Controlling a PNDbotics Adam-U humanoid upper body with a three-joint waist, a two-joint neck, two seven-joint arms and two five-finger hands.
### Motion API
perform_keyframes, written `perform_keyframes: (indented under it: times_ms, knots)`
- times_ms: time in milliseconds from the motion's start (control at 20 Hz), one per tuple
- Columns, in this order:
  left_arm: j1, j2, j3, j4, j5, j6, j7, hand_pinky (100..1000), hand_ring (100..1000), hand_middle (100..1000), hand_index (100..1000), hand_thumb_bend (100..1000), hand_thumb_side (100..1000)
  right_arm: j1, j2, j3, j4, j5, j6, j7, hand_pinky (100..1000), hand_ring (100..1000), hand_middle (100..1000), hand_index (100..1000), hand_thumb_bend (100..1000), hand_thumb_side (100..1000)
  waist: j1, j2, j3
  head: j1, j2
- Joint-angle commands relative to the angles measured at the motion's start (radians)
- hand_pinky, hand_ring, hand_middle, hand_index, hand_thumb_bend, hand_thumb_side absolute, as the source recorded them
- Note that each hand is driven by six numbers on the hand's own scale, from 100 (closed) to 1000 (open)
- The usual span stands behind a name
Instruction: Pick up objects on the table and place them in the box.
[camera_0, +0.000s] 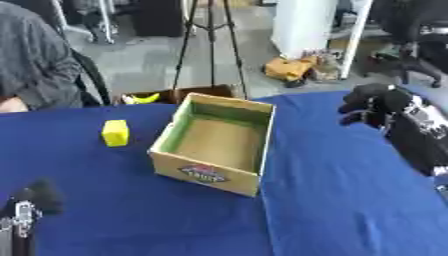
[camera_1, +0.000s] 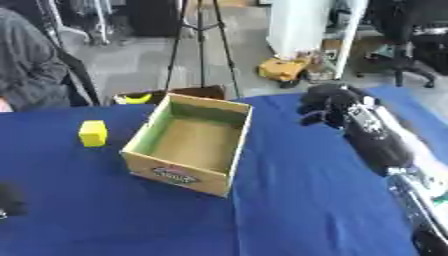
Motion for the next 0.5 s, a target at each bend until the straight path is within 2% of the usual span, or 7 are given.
perform_keyframes:
  times_ms: [50,350,500]
  knots:
    - [-0.015,0.016,0.007,-0.022,-0.006,0.007,-0.001,527,568,558,730,123,1000,-0.014,-0.014,-0.009,-0.013,-0.001,0.000,-0.002,686,736,712,796,100,706,-0.002,-0.013,-0.001,-0.001,-0.006]
    - [-0.047,0.051,0.013,-0.007,-0.013,0.038,-0.007,527,570,560,733,120,993,-0.014,-0.014,-0.008,-0.013,-0.001,0.000,-0.001,686,736,713,796,100,705,-0.002,-0.014,-0.005,0.003,-0.010]
    - [-0.096,0.095,0.023,0.008,-0.036,0.094,-0.024,526,576,567,739,124,938,-0.013,-0.014,-0.008,-0.013,0.000,0.000,0.000,686,736,713,796,100,706,-0.002,-0.014,-0.007,0.006,-0.014]
